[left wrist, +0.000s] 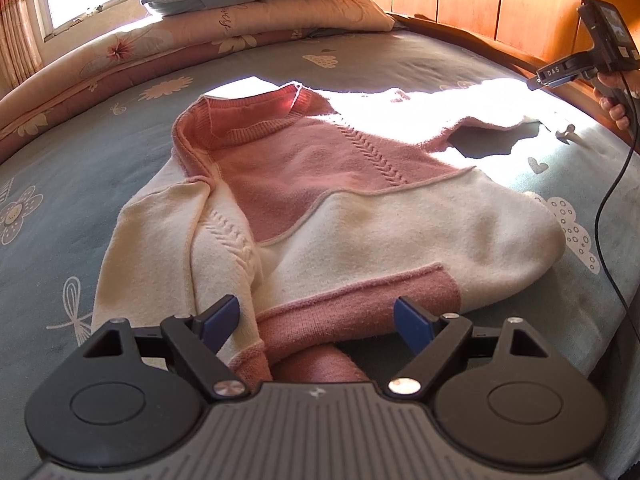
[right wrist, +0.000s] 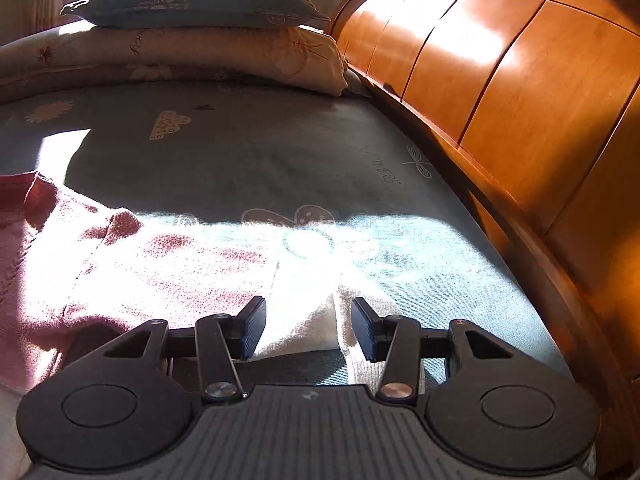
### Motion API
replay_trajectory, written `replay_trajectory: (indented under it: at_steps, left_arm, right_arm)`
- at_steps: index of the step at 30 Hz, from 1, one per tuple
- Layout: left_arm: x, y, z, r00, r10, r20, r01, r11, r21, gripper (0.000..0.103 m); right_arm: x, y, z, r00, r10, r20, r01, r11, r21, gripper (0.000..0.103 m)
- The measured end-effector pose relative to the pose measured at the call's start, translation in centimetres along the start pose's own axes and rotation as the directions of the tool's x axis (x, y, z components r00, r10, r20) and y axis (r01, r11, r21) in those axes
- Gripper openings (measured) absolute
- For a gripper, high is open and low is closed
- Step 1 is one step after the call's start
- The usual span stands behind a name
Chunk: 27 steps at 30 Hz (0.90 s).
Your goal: Fold clothes
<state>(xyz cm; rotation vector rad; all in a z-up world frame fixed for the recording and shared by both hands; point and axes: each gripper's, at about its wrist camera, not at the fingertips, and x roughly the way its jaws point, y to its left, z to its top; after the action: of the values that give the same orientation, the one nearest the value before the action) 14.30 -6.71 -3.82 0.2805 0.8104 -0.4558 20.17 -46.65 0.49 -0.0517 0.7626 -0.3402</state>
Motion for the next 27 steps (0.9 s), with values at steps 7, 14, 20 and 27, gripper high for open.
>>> replay_trajectory:
  at_steps: [7,14,20,27]
  left_arm:
    - [-0.8,-0.5,-0.7,1.0,-0.027,0.009,0.027,1.0,-0.013,0.085]
    - [-2.3,-0.6,-2.2,0.998,-0.057,0.036,0.059,0.997,-0.049,0.085]
    - [-3.2,-0.5,-3.9,0.997,-0.039,0.071,0.043,0.998,-0.053,0.085]
    - [-4.6,2.8,-4.5,0.995,0.003,0.101,0.012,0.989,-0.147,0.085]
  right_arm:
    - [-3.1,4.6,-2.5,0.984,0.174,-0.048,-0.178,0.98,-0.091,0.062]
    - [-7.8,10.5,-7.0,0.928,0.358,-0.103,-0.373,0.905,-0.207,0.064]
    - [-12.1,13.5,-11.7,0.889,0.455,-0.051,-0.453,0.859,-0.239,0.066]
    - [-14.2,15.4,-16.5,0.823,0.567,-0.039,-0.568,0.817,-0.097,0.068]
